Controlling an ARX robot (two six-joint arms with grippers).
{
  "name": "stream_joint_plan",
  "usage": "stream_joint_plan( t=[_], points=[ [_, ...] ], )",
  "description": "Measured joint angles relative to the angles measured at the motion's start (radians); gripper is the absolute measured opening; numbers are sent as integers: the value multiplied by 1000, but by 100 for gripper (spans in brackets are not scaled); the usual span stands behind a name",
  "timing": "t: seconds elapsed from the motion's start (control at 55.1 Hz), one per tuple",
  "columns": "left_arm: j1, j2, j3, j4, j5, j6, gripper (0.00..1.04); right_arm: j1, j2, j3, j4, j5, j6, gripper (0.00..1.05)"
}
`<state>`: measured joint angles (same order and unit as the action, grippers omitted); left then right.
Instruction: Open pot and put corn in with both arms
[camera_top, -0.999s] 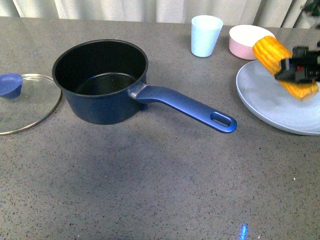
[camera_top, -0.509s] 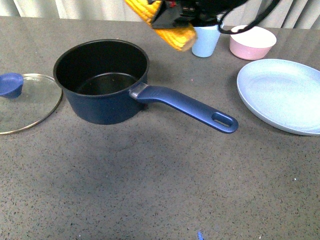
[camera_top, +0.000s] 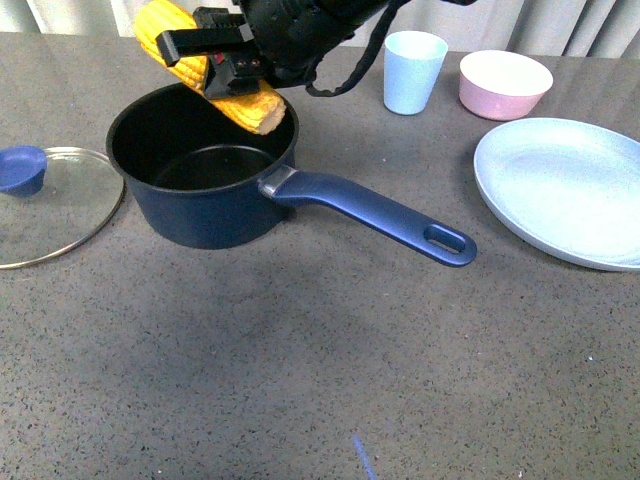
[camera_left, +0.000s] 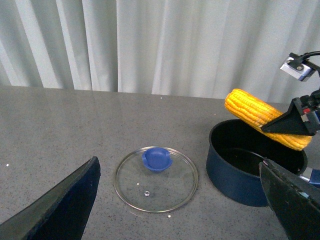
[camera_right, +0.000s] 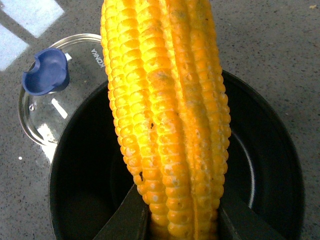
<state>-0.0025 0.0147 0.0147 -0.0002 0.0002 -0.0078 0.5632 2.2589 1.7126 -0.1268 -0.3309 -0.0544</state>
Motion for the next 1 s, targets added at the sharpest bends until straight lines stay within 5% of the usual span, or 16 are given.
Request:
stream_joint_plan(
  t=[0.381, 0.89, 0.999],
  points=[
    [0, 0, 0, 0, 0, 0, 96, 27, 70, 72, -40, 25, -23, 20],
    [0, 0, 0, 0, 0, 0, 96, 16, 43, 0, 0, 43, -21, 96],
    [0, 0, 0, 0, 0, 0, 96, 0, -9, -56, 44, 52, -5, 95]
  ],
)
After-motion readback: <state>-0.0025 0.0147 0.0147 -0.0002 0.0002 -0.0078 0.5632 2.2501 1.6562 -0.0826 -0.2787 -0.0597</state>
